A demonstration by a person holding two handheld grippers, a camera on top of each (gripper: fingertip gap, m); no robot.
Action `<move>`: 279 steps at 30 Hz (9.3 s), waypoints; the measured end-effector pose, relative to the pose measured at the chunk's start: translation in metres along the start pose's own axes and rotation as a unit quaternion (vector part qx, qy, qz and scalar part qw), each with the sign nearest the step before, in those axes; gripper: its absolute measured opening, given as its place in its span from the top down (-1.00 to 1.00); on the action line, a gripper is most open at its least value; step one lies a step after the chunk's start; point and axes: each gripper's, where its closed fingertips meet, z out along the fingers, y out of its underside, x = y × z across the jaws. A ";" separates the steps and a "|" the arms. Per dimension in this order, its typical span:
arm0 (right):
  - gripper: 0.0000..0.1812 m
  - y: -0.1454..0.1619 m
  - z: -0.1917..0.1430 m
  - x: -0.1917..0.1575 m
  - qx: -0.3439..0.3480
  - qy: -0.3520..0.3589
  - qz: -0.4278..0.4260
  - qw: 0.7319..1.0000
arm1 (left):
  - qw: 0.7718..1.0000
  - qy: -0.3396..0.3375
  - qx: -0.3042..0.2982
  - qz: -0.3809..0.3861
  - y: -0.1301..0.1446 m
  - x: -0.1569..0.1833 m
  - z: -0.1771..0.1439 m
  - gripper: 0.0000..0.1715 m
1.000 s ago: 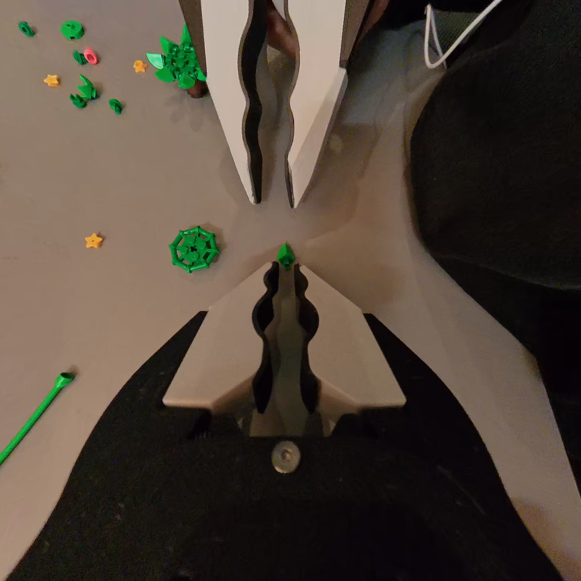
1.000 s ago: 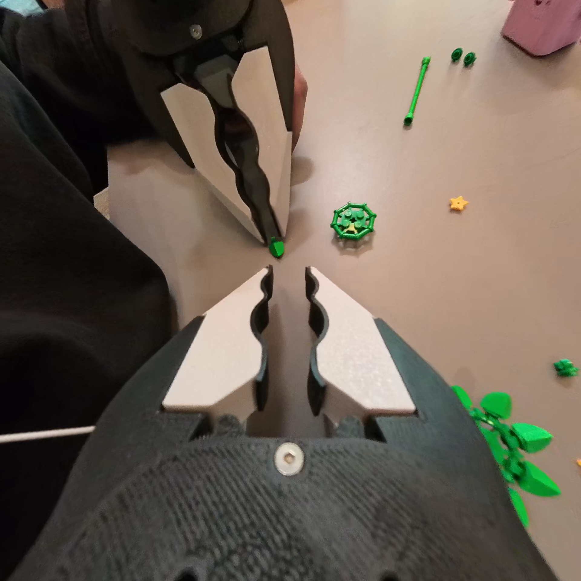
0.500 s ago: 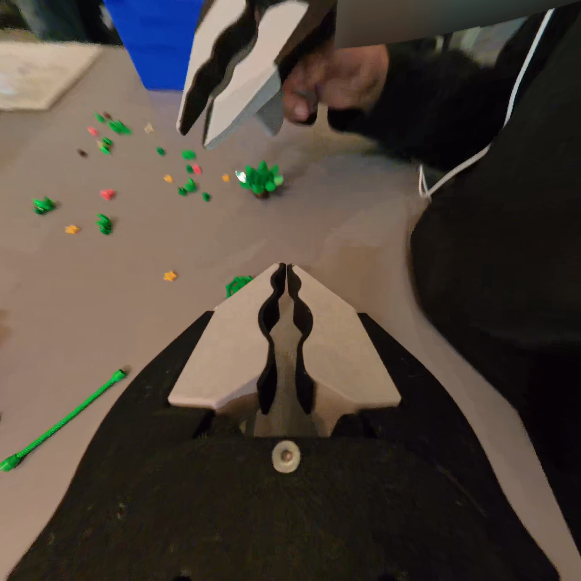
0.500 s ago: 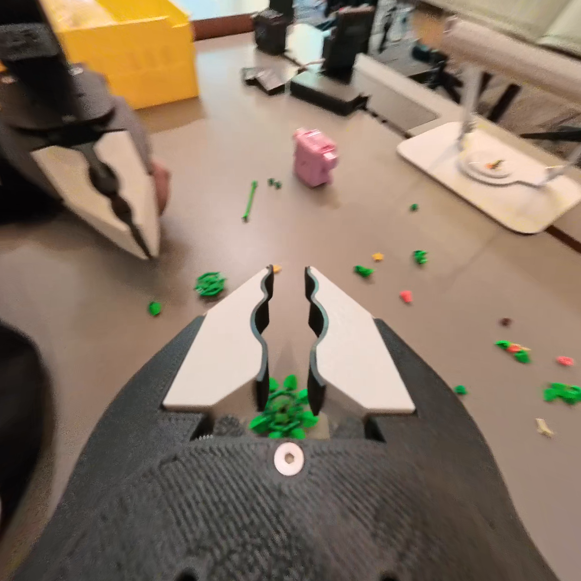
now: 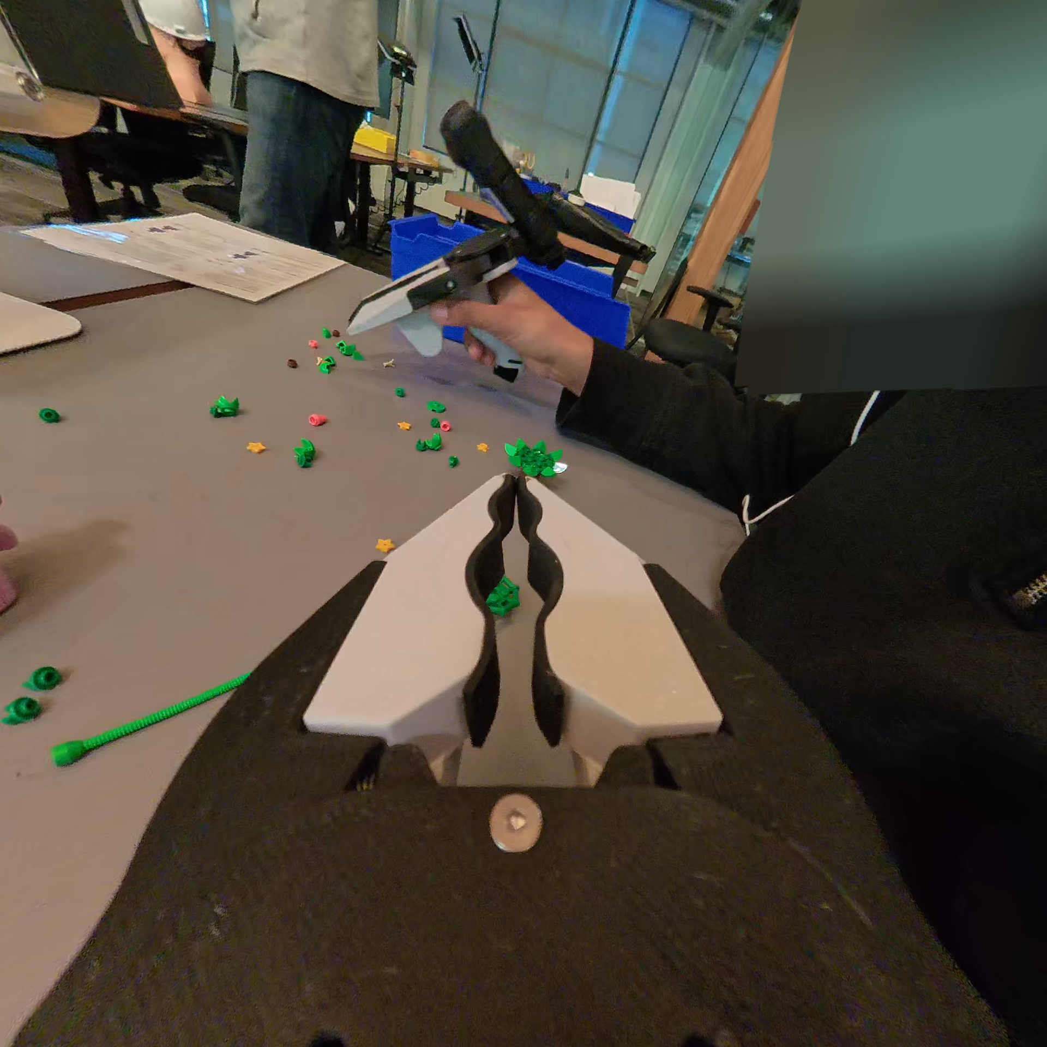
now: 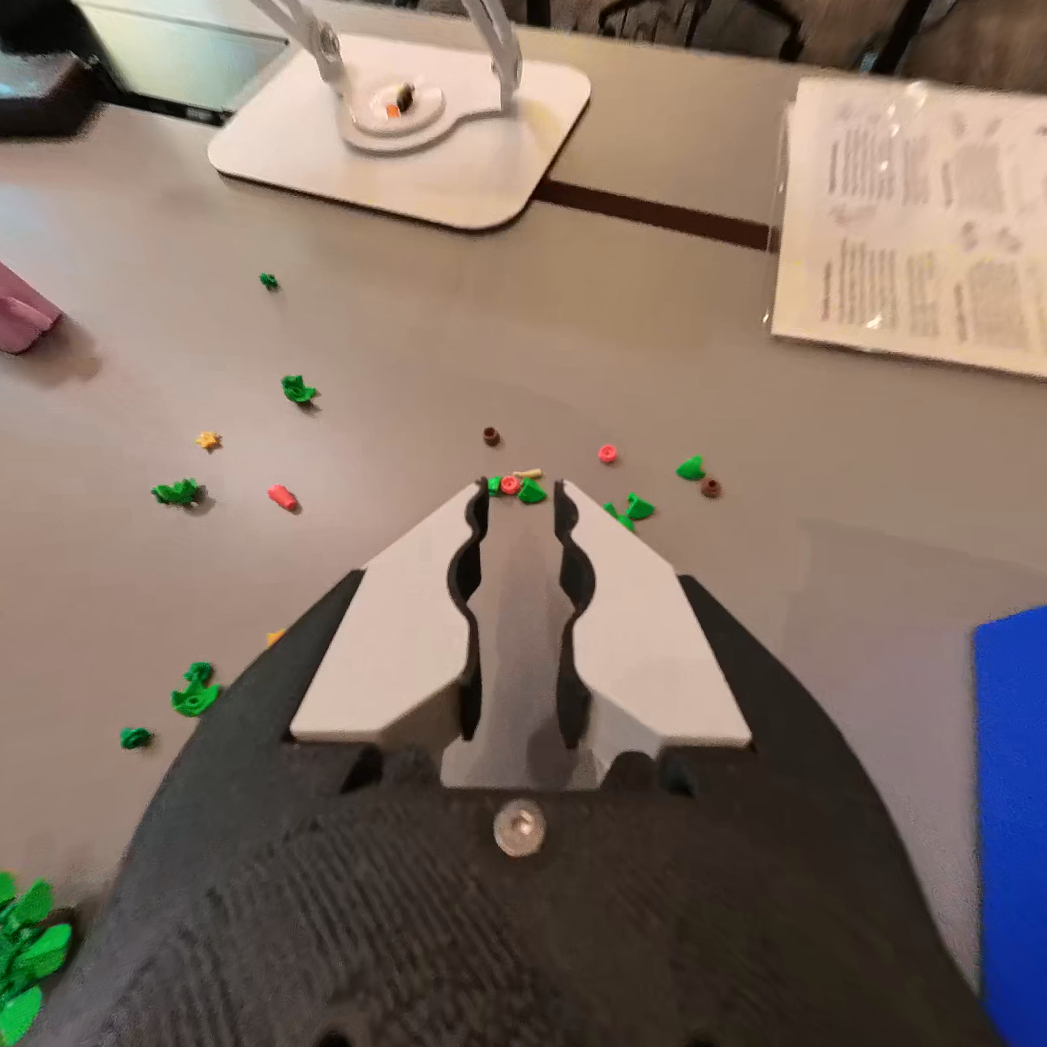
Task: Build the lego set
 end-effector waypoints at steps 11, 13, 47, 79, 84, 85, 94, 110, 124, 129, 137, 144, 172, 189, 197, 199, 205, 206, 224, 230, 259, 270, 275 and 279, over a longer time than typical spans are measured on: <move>0.88 0.018 0.030 -0.002 -0.070 -0.018 -0.055 0.996 | 0.999 0.022 0.010 -0.027 -0.001 0.003 -0.001 1.00; 0.91 0.019 0.029 -0.003 -0.068 -0.016 -0.063 0.996 | 0.999 0.023 0.008 -0.028 0.000 0.004 -0.001 1.00; 0.97 -0.014 -0.078 -0.312 0.118 -0.444 -0.224 0.859 | 0.991 0.034 0.059 -0.113 -0.009 -0.013 -0.006 1.00; 1.00 -0.002 -0.072 -0.315 0.090 -0.463 -0.213 0.856 | 0.996 0.021 0.039 -0.081 -0.004 -0.010 -0.004 0.96; 0.98 -0.010 -0.078 -0.311 0.109 -0.480 -0.185 0.851 | 0.996 0.030 0.041 -0.078 -0.006 -0.006 -0.004 0.96; 0.97 -0.010 -0.079 -0.311 0.115 -0.481 -0.189 0.848 | 0.995 0.036 0.043 -0.083 -0.007 -0.005 -0.004 0.96; 0.84 -0.010 -0.097 -0.318 0.173 -0.496 -0.243 0.815 | 0.983 0.102 0.048 -0.145 -0.008 0.006 -0.005 0.96; 0.86 0.016 -0.131 -0.337 0.133 -0.600 -0.259 0.745 | 0.935 0.269 -0.001 -0.231 0.002 0.049 -0.006 0.98; 0.94 0.038 -0.135 -0.333 0.090 -0.605 -0.303 0.731 | 0.922 0.296 -0.064 -0.240 0.023 0.062 -0.002 0.97; 0.96 0.027 -0.133 -0.328 0.110 -0.597 -0.285 0.742 | 0.924 0.289 -0.029 -0.248 0.012 0.055 -0.004 0.97; 0.96 0.021 -0.126 -0.325 0.118 -0.576 -0.284 0.757 | 0.939 0.254 -0.006 -0.231 0.006 0.044 -0.004 0.97; 0.93 0.022 -0.124 -0.327 0.120 -0.578 -0.279 0.758 | 0.935 0.261 0.016 -0.239 -0.002 0.043 -0.007 1.00; 0.97 -0.004 -0.103 -0.304 0.131 -0.528 -0.216 0.811 | 0.966 0.171 0.051 -0.185 -0.019 0.015 -0.020 1.00; 0.89 -0.011 -0.090 -0.291 0.123 -0.485 -0.199 0.843 | 0.966 0.052 -0.246 0.057 0.072 0.009 -0.066 0.85; 0.88 -0.009 -0.088 -0.292 0.118 -0.489 -0.195 0.842 | 0.938 0.039 -0.336 0.077 0.107 0.008 -0.068 0.83; 0.88 -0.008 -0.087 -0.293 0.116 -0.490 -0.195 0.842 | 0.933 0.032 -0.350 0.078 0.113 0.007 -0.068 0.83; 0.88 -0.008 -0.088 -0.294 0.117 -0.490 -0.197 0.841 | 0.932 0.040 -0.353 0.070 0.115 0.009 -0.067 0.93; 0.88 -0.008 -0.088 -0.294 0.117 -0.490 -0.197 0.841 | 0.933 0.038 -0.352 0.069 0.114 0.008 -0.067 0.93; 0.65 0.012 -0.080 -0.341 -0.071 -0.594 0.065 0.799 | 0.963 -0.063 -0.079 0.251 0.019 0.015 -0.030 0.93; 0.84 0.023 -0.083 -0.351 -0.103 -0.609 0.068 0.784 | 0.963 -0.057 -0.088 0.250 0.025 0.017 -0.025 0.93; 0.94 -0.017 -0.095 -0.346 -0.024 -0.668 0.191 0.718 | 0.953 -0.141 0.015 0.269 -0.008 0.009 -0.030 0.92; 0.94 -0.017 -0.092 -0.347 -0.014 -0.658 0.188 0.729 | 0.956 -0.139 0.026 0.259 -0.011 0.010 -0.031 0.93; 0.94 -0.017 -0.094 -0.348 -0.019 -0.663 0.189 0.724 | 0.956 -0.132 0.026 0.262 -0.011 0.013 -0.030 0.96; 0.78 -0.017 -0.090 -0.344 -0.020 -0.654 0.193 0.731 | 0.954 -0.131 0.031 0.267 -0.012 0.014 -0.032 0.96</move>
